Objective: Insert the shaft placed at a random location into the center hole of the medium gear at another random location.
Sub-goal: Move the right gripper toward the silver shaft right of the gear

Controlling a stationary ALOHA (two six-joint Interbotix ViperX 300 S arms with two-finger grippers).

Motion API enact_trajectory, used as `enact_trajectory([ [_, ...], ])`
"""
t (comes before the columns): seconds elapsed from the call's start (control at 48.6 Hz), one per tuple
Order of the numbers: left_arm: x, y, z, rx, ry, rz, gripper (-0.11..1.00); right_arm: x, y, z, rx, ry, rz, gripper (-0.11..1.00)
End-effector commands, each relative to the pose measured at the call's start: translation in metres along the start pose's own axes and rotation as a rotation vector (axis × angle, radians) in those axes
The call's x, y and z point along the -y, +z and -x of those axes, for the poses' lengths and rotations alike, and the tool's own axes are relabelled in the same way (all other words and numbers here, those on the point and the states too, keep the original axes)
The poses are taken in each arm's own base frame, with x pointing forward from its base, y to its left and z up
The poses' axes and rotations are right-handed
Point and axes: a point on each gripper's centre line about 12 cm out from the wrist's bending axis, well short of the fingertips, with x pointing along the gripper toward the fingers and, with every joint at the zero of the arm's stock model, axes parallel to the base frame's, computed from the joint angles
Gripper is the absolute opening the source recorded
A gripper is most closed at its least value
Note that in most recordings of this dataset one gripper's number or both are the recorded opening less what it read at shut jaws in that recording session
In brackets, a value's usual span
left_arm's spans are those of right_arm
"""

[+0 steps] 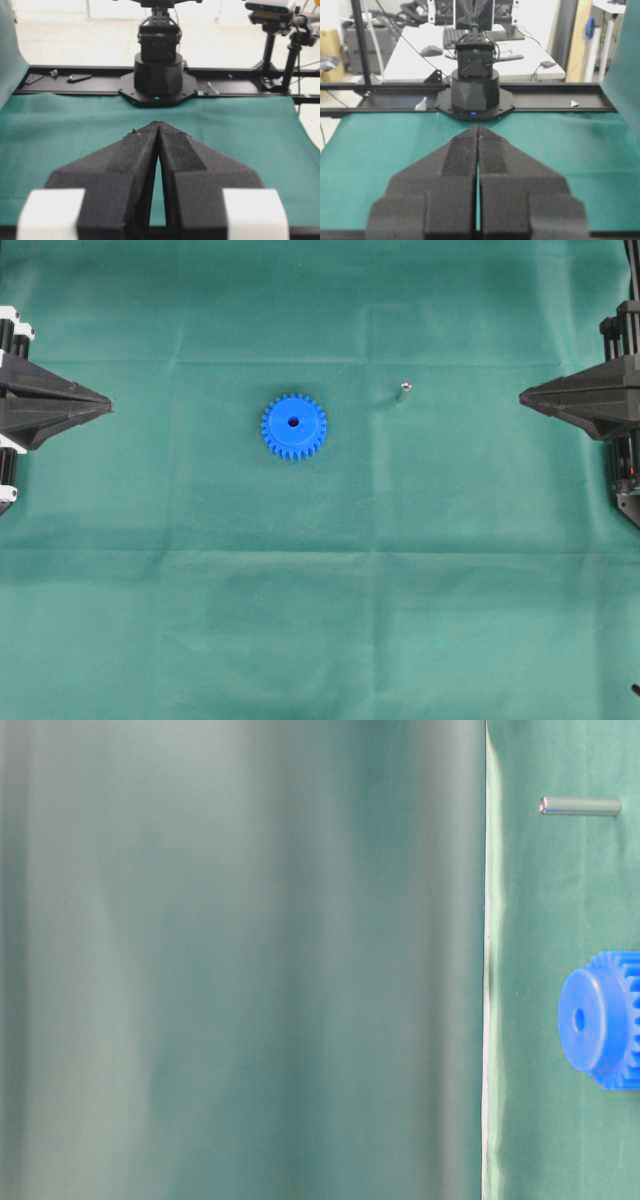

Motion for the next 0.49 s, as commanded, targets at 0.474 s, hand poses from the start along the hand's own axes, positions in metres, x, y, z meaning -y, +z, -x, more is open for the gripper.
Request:
enact_trajectory([
  [0.474, 0.003, 0.008, -0.006, -0.031, -0.014, 0.018, 0.00, 0.026, -0.037, -0.020, -0.179, -0.118, -0.018, 0.03],
])
